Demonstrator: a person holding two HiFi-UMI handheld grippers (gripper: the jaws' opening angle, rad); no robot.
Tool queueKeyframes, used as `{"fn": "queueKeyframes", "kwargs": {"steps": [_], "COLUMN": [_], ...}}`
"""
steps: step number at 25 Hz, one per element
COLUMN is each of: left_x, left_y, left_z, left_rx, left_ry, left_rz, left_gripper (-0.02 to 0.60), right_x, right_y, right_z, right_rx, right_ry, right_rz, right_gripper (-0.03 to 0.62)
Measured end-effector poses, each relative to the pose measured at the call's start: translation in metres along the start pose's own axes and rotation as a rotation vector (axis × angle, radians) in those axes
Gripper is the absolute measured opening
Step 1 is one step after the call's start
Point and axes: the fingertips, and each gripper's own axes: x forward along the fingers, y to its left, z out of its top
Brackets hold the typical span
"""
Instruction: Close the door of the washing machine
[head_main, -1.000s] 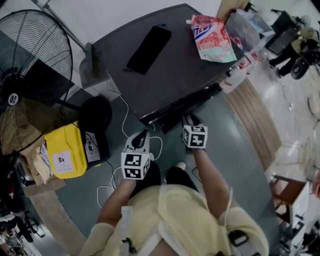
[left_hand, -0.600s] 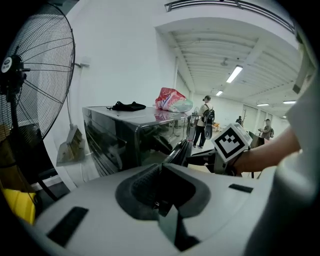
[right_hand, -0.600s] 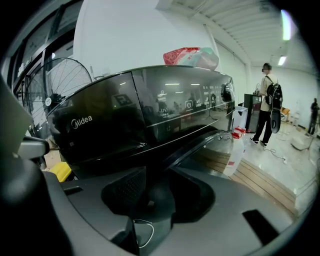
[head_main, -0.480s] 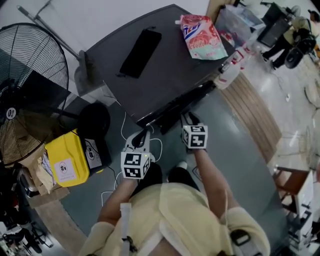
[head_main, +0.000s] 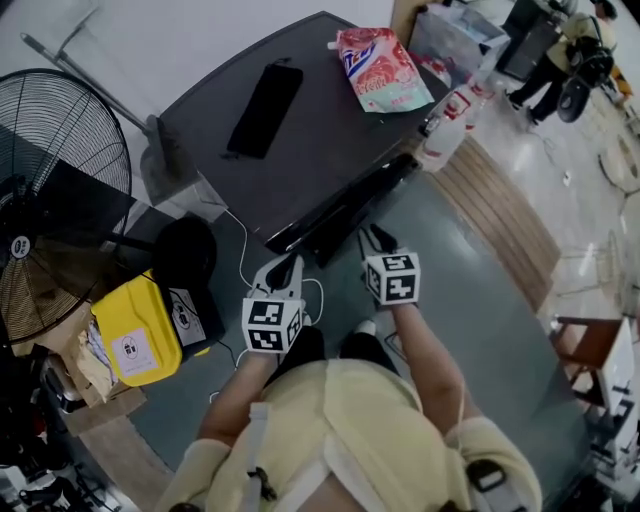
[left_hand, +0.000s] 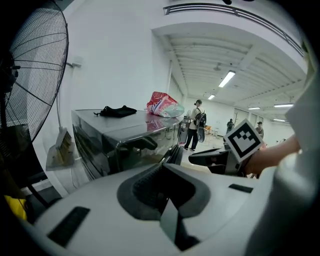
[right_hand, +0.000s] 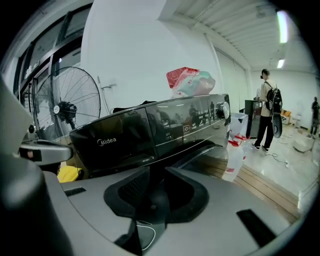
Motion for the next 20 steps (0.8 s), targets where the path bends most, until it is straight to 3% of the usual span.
{"fn": "queueKeyframes", "kwargs": {"steps": [10, 20], "left_x": [-0.009, -0.015], "left_y": [0.0, -0.005], "left_z": [0.005, 0.01], "left_rx": [-0.059, -0.079], "left_ry": [-0.014, -0.024], "left_rz": [-0.001, 0.002], "left_gripper": [0.005, 0.005], "right_x": [-0.038, -0.07], "right_y": [0.013, 0.017], "right_z": [0.008, 0.016], "right_rx": [0.013, 0.04], "right_ry": [-0.042, -0.097], "right_rz": [0.02, 0.044], "right_gripper": [0.018, 0.005]}}
